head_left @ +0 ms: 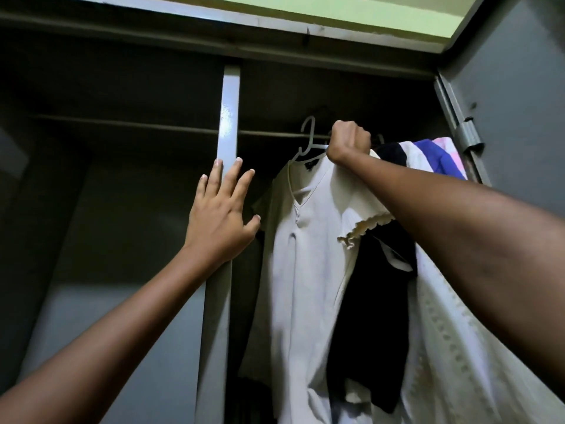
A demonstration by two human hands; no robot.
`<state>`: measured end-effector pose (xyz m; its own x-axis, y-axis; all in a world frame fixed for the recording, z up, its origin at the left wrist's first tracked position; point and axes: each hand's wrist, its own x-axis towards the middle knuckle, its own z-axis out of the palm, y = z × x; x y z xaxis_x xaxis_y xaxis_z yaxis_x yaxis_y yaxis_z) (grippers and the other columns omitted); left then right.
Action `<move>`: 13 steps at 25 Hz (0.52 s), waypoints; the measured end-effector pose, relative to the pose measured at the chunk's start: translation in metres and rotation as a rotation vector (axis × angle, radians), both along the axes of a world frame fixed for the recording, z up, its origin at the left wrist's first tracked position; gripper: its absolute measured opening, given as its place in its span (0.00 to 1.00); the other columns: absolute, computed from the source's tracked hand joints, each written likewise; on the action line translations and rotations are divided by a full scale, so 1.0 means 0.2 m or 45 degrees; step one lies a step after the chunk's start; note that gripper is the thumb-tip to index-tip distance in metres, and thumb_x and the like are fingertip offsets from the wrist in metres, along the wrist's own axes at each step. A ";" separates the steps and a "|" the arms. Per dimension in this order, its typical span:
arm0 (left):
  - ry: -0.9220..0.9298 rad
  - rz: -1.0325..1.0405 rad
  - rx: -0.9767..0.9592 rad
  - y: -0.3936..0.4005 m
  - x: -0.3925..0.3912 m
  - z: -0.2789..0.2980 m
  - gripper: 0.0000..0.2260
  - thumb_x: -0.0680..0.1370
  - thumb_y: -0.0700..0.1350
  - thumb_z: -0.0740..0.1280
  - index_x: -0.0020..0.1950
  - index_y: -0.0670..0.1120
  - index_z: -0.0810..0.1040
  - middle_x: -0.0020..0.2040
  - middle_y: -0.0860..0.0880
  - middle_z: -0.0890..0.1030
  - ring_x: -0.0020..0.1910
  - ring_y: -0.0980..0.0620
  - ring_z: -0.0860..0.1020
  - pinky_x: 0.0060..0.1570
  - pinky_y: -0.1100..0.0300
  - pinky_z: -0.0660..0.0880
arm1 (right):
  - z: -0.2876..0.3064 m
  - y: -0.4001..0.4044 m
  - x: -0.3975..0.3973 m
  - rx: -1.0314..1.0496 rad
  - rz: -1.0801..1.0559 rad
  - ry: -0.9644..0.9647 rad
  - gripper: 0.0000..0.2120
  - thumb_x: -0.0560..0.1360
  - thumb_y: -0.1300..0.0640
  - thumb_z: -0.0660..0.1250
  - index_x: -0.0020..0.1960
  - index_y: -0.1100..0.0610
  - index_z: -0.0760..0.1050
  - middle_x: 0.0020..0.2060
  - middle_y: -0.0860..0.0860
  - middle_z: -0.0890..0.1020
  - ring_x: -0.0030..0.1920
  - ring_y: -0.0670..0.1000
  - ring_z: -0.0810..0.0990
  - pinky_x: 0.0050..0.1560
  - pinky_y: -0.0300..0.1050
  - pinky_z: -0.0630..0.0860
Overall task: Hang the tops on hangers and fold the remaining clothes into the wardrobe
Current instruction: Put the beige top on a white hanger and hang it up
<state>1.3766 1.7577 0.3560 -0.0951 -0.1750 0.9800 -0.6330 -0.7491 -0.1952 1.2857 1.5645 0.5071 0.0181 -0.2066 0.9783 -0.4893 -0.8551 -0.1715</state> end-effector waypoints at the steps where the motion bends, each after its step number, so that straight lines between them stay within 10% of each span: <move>1: -0.009 0.003 -0.004 0.00 0.00 0.00 0.31 0.77 0.56 0.60 0.77 0.50 0.51 0.78 0.49 0.46 0.76 0.48 0.40 0.72 0.54 0.38 | 0.01 0.00 0.02 0.012 0.009 -0.015 0.11 0.75 0.69 0.62 0.54 0.60 0.77 0.54 0.58 0.80 0.56 0.59 0.79 0.48 0.46 0.73; 13: 0.033 0.002 0.007 0.01 0.00 0.01 0.28 0.79 0.47 0.59 0.77 0.50 0.52 0.78 0.50 0.44 0.76 0.47 0.39 0.73 0.52 0.39 | 0.01 -0.09 0.08 0.126 -0.007 -0.002 0.13 0.75 0.67 0.63 0.59 0.62 0.75 0.58 0.59 0.77 0.60 0.60 0.76 0.55 0.50 0.74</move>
<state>1.3770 1.7590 0.3574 -0.0695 -0.1809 0.9810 -0.6370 -0.7488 -0.1832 1.3020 1.5469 0.5082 0.0152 -0.3021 0.9532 -0.4939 -0.8311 -0.2555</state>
